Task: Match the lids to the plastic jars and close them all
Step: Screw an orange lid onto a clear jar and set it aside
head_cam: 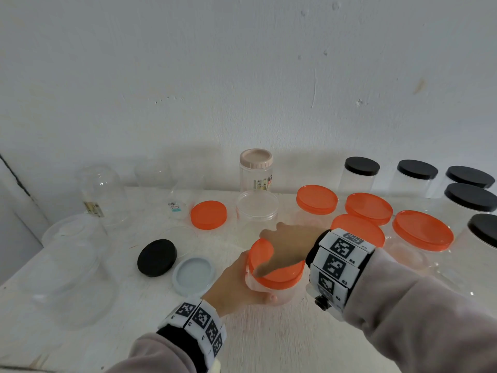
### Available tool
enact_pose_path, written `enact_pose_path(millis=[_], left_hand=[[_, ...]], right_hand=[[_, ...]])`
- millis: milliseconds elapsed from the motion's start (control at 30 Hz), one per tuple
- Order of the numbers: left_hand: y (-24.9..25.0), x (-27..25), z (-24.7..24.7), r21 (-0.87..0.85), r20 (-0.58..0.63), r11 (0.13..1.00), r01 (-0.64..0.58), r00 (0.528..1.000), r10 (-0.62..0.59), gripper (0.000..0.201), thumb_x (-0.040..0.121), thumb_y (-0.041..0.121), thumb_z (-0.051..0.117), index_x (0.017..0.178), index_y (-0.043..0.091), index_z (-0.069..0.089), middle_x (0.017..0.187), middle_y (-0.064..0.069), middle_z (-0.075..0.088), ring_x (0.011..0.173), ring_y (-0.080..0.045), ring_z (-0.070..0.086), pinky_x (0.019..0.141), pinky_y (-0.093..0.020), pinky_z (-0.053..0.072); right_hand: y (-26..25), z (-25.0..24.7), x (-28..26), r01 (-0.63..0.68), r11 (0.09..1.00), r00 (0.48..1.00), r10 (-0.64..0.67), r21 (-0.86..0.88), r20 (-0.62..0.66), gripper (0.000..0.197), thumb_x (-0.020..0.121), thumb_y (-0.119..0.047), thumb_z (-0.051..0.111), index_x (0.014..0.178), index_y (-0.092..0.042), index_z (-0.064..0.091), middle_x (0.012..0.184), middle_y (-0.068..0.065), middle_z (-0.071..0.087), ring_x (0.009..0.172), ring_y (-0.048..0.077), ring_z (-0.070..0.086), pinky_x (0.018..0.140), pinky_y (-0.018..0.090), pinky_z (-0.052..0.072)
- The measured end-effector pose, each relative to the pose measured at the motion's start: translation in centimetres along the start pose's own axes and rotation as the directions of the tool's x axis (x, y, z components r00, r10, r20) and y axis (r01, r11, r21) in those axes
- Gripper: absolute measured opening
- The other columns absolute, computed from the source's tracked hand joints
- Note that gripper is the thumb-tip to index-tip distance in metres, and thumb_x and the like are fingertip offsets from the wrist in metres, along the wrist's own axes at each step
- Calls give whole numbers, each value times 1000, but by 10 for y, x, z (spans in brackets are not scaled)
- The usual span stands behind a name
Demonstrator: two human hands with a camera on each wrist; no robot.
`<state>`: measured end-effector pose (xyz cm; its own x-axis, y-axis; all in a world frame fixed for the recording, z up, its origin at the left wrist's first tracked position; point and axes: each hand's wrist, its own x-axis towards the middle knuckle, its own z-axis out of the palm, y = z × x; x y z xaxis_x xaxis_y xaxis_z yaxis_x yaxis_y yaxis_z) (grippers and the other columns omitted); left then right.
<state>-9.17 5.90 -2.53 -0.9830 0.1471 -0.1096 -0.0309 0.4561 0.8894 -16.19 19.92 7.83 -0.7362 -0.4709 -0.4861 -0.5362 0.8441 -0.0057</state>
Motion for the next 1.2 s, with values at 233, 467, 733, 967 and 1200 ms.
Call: enact_pose_path(millis=[233,467,733,967,1200], left_hand=[[-3,1,0,-15,4,1000,0,1000,0,86,63,32,89,127,44,33,124,25,53,115,13,47,87,-6,39],[-5,2,1,-6,-1,1000,3,1000,-3,83,64,32,88,122,49,33,123,26,52,113,17,47,86,-5,38],[-4,1,1,-4,-4,1000,15,1000,-15,99,64,33,88,141,31,27,137,16,47,128,-5,44,108,-33,38],[-4,3,1,-6,-5,1000,9,1000,-9,95,64,31,88,139,36,30,135,17,49,126,-1,46,105,-30,41],[2,-2,-1,-43,22,998,-42,999,43,74,66,30,87,116,50,37,110,50,50,105,28,44,77,4,37]], right_hand=[[1,-9,-4,133,991,989,-134,22,64,103,68,-54,79,146,-51,12,144,-6,28,129,26,36,92,45,40],[1,-2,0,48,999,998,-48,-3,32,90,73,-75,60,147,-40,22,141,2,35,122,28,47,81,39,39],[1,-8,-3,93,996,994,-94,14,60,105,67,-60,76,148,-46,11,146,-3,28,131,29,38,94,46,40],[2,-7,-2,110,994,993,-110,14,51,89,71,-64,71,145,-47,24,138,-4,34,123,26,44,82,38,38],[-7,-1,-2,32,999,999,-31,24,-15,92,74,-72,63,147,-31,26,140,6,37,121,31,46,85,39,42]])
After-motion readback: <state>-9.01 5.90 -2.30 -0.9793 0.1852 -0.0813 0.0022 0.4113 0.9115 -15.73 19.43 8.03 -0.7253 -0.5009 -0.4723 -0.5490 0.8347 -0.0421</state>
